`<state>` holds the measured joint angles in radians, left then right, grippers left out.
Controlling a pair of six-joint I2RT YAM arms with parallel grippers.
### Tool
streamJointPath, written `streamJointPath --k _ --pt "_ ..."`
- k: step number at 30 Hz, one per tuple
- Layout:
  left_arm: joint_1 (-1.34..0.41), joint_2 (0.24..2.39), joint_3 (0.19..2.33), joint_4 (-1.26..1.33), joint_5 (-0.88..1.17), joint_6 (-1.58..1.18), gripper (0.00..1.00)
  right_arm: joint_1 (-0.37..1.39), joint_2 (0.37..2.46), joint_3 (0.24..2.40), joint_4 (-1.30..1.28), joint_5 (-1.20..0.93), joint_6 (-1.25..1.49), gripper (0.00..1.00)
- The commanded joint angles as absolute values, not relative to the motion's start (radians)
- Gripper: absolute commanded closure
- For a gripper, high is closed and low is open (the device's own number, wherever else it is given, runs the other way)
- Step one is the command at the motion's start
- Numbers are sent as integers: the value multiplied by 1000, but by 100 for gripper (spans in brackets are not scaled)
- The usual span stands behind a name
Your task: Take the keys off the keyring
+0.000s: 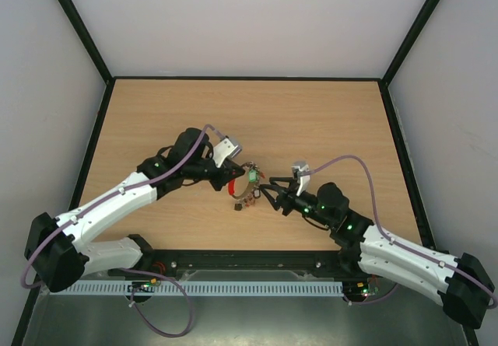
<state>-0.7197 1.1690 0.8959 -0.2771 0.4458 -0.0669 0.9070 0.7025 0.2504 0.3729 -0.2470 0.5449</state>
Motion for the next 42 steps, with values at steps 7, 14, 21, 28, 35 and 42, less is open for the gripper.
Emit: streamJointPath --k 7,14,21,28,35,42 --pt "-723 1169 898 -242 586 -61 98 902 573 244 374 -285 589 39" --pt "-724 1180 899 -236 676 -59 98 903 635 300 324 -369 570 52" --pt "-724 1177 896 -236 690 -60 98 903 673 312 356 -344 571 68" --pt "-724 1185 897 -235 703 -60 98 902 698 345 348 -376 538 76" --pt "-724 1186 897 -235 694 -61 98 908 729 389 278 -287 433 79" --pt "-724 1186 897 -232 695 -62 98 967 762 417 221 -186 390 80"
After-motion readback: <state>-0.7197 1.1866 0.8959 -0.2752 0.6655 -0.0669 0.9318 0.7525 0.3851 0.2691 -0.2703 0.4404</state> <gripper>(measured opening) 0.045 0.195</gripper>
